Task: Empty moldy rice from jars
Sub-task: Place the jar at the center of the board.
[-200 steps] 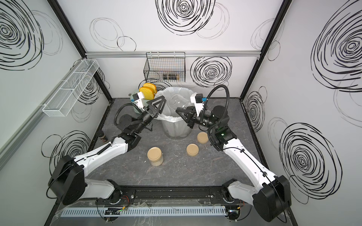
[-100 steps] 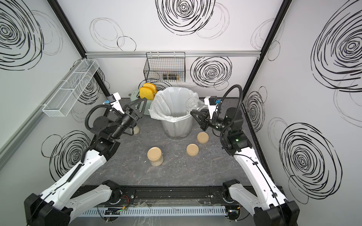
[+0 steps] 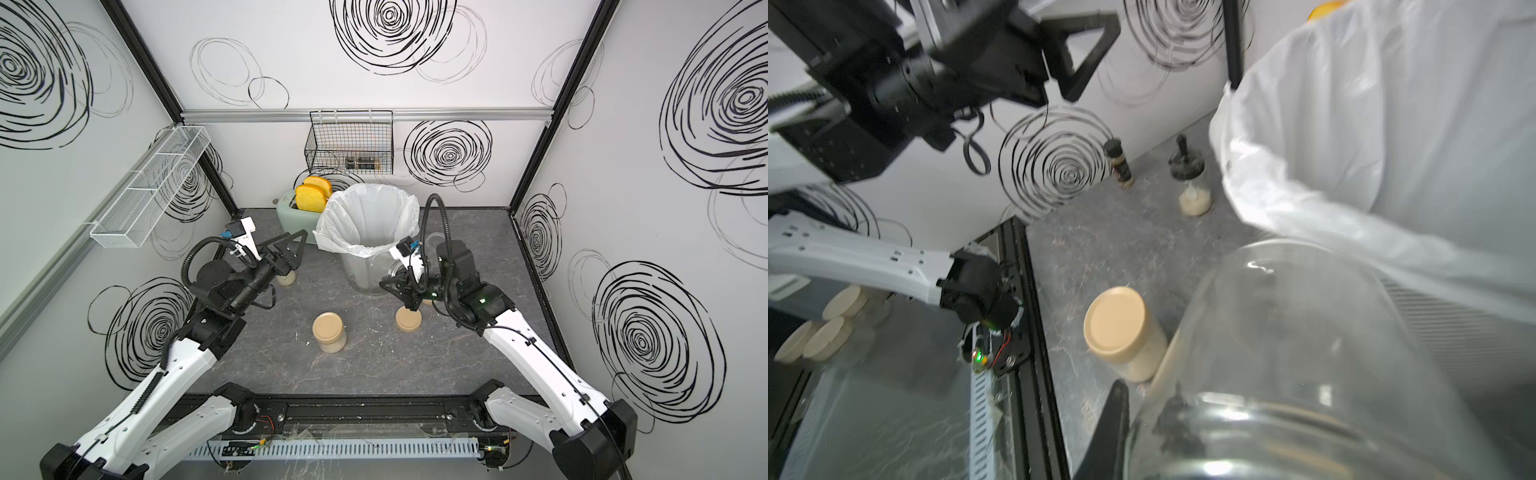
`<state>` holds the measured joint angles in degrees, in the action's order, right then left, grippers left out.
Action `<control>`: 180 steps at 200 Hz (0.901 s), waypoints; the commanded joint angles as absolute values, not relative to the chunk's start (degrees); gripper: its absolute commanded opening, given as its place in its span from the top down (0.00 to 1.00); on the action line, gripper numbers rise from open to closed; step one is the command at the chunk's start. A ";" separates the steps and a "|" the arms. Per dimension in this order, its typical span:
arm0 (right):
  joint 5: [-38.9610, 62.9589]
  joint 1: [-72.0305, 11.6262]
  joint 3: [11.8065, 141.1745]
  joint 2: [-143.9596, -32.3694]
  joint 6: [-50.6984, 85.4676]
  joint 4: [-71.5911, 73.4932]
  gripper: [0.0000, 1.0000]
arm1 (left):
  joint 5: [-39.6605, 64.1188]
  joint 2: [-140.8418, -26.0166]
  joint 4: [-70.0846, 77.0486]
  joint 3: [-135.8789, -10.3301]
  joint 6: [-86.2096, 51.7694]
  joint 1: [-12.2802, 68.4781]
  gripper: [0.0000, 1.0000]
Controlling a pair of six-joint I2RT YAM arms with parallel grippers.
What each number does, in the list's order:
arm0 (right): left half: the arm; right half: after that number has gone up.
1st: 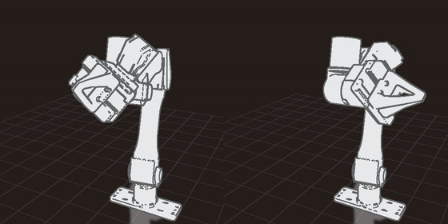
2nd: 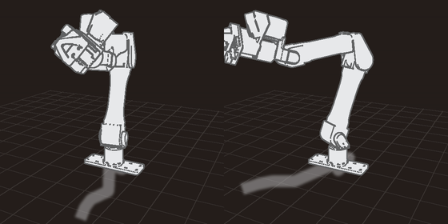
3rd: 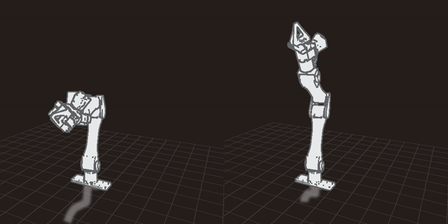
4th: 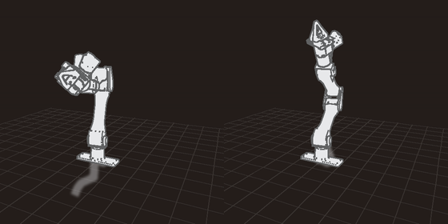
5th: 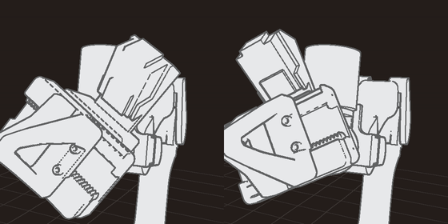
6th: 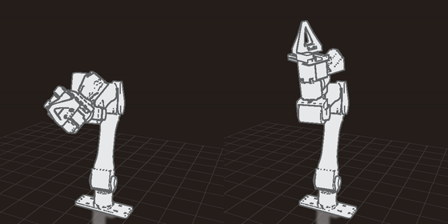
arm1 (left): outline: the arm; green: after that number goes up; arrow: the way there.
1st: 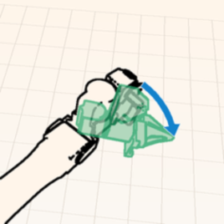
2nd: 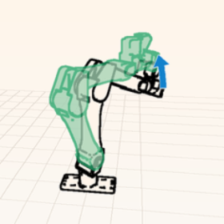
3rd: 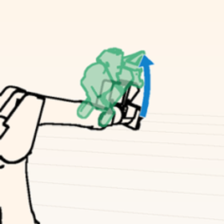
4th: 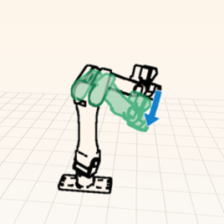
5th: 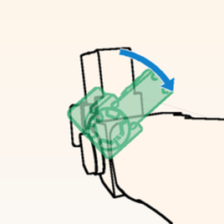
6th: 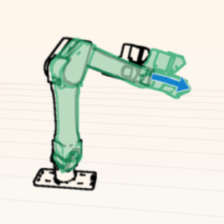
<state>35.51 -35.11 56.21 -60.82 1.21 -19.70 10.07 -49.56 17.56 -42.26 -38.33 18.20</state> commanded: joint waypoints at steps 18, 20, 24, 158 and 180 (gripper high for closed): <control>29.31 -43.35 58.62 -65.26 -4.42 -26.26 1.00 | 8.10 -47.05 16.62 -40.13 -37.27 17.52 0.04; 29.21 -43.62 58.62 -65.53 -4.51 -26.41 1.00 | 8.02 -46.98 16.61 -40.09 -37.31 17.50 0.04; 28.83 -44.17 58.62 -66.03 -4.61 -26.66 1.00 | 7.86 -46.87 16.61 -39.93 -37.31 17.48 0.04; 14.09 -53.86 71.24 -92.06 -8.96 -44.81 1.00 | 8.81 -47.27 17.83 -37.91 -37.97 16.17 0.04; 12.56 -54.69 72.94 -95.43 -9.44 -47.75 1.00 | 8.88 -47.07 17.84 -37.65 -38.22 15.91 0.04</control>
